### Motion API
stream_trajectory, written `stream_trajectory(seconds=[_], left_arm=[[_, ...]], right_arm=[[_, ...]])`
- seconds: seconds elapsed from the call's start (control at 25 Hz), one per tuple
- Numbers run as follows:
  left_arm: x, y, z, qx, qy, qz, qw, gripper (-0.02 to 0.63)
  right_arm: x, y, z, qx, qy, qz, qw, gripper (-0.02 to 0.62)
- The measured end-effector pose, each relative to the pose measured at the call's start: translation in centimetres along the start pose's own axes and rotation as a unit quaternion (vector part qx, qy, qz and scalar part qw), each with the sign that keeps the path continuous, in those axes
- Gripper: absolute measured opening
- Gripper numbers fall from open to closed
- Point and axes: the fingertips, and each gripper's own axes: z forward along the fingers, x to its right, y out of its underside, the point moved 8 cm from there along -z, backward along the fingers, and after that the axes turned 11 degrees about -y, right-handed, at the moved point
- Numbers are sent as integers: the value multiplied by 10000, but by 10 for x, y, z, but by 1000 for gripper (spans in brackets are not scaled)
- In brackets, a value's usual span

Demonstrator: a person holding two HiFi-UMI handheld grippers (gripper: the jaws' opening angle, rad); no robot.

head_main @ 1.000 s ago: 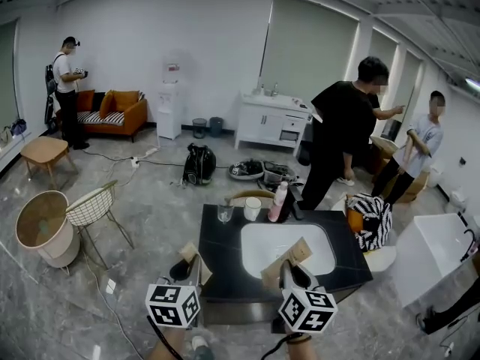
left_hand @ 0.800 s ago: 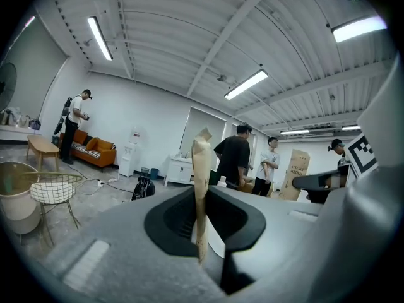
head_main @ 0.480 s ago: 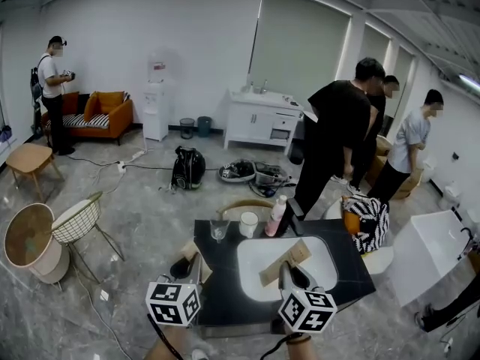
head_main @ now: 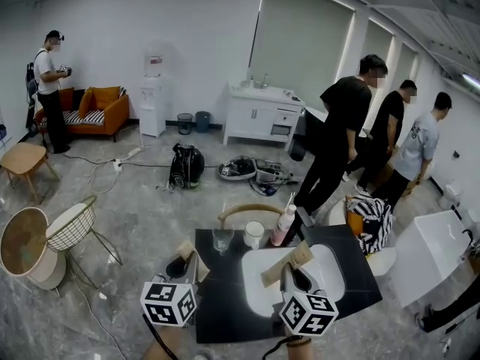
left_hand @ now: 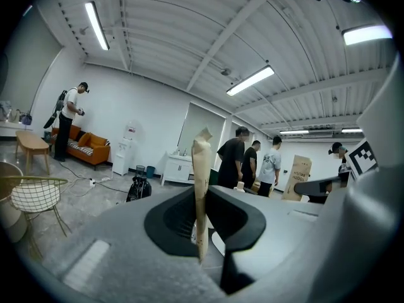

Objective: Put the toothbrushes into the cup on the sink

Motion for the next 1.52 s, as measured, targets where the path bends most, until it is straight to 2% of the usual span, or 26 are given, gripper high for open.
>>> stream_trajectory(seconds=[0.36, 0.72, 1.52], left_arm=[[-7, 1, 28, -87, 126, 87, 9998, 38], [-10, -4, 44, -74, 158, -112, 9998, 38], [-16, -3, 64, -143, -45, -89, 9998, 38]], right_arm=[[9, 1, 25, -66, 126, 12, 9999, 25], [11, -17, 48, -58, 129, -104, 9998, 25], [28, -17, 81, -148, 53, 32, 9999, 25]])
